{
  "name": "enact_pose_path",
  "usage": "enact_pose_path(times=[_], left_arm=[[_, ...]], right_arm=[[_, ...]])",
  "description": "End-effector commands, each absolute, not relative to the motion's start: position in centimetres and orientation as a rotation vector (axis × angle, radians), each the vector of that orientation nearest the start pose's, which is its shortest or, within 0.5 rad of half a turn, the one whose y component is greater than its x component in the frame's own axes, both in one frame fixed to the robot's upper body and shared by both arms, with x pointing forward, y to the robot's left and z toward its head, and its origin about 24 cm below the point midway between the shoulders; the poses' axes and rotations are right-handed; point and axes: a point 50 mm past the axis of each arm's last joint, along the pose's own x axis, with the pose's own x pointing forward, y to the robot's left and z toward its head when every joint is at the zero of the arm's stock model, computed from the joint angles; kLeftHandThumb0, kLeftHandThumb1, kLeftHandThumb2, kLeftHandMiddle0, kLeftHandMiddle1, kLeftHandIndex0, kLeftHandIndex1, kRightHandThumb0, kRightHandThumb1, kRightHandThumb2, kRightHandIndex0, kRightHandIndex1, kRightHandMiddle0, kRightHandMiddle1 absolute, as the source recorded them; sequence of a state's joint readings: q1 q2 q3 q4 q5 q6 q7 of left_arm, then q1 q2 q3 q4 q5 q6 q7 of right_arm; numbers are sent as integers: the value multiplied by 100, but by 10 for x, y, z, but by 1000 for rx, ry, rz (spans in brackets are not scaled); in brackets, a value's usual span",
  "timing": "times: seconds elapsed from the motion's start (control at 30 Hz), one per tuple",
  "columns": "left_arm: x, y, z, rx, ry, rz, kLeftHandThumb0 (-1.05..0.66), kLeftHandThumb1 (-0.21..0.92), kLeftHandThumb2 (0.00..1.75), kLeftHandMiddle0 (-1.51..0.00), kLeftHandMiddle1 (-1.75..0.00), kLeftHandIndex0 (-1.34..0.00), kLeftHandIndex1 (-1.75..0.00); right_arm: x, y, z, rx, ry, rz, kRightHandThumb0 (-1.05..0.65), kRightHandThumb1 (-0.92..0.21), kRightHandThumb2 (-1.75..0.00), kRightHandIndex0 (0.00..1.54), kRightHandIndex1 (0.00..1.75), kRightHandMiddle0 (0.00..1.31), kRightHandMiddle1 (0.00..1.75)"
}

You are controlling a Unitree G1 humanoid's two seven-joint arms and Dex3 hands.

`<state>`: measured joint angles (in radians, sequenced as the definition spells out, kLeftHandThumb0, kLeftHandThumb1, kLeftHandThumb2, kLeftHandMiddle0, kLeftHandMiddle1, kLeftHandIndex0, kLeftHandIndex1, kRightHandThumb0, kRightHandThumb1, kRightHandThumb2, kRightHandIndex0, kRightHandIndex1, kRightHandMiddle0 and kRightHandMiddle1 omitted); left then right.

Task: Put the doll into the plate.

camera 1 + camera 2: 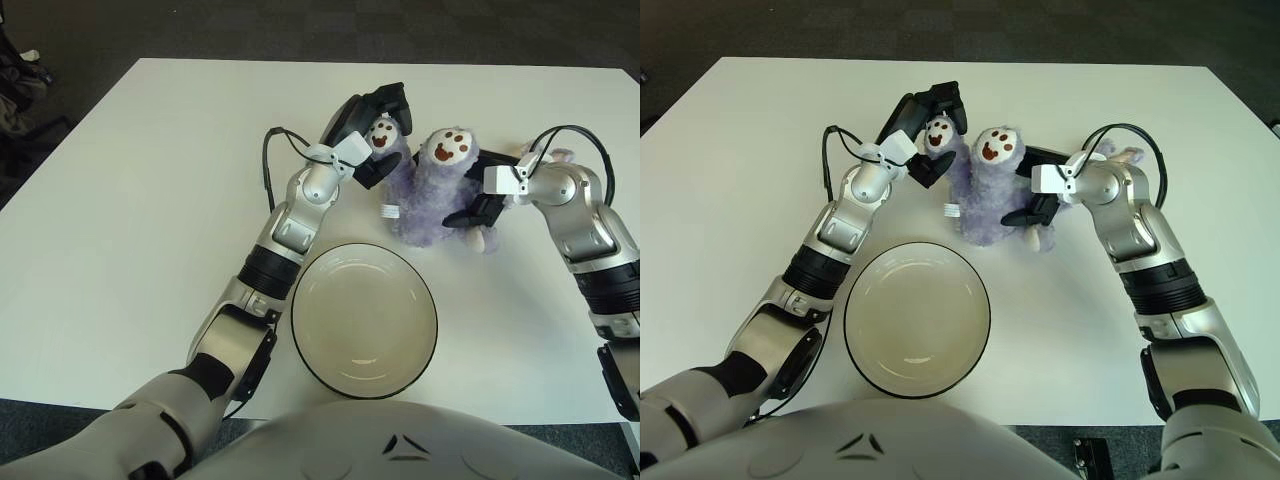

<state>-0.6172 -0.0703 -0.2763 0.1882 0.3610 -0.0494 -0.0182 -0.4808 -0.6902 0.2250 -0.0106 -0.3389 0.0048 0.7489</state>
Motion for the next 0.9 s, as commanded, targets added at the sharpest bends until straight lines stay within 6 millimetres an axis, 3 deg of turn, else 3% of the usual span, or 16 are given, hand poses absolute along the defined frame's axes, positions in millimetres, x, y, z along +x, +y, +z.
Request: enact_pose_path(times=[0.0, 0.1, 0.2, 0.37, 0.87], left_arm=[[319, 15, 182, 382, -546, -396, 0, -7, 175, -90, -173, -68, -175], [318, 15, 183, 374, -555, -396, 0, -7, 175, -90, -173, -67, -175], [318, 16, 183, 382, -565, -388, 0, -7, 175, -90, -172, -68, -175], [319, 16, 183, 381, -551, -389, 0, -7, 175, -90, -172, -68, -175], [319, 17, 184, 375, -567, -390, 0, -8, 175, -91, -170, -69, -175]], right_arm=[[307, -180, 143, -1224, 29, 773, 25, -5, -157, 0, 157, 3, 161], [308, -180, 144, -1249, 29, 776, 28, -6, -159, 11, 168, 10, 170], [308, -179, 145, -1258, 30, 775, 40, -25, -138, 42, 173, 27, 173], [308, -179, 147, -1255, 23, 763, 47, -28, -135, 59, 174, 46, 174], [307, -178, 152, -1258, -47, 748, 50, -24, -141, 67, 175, 77, 175]])
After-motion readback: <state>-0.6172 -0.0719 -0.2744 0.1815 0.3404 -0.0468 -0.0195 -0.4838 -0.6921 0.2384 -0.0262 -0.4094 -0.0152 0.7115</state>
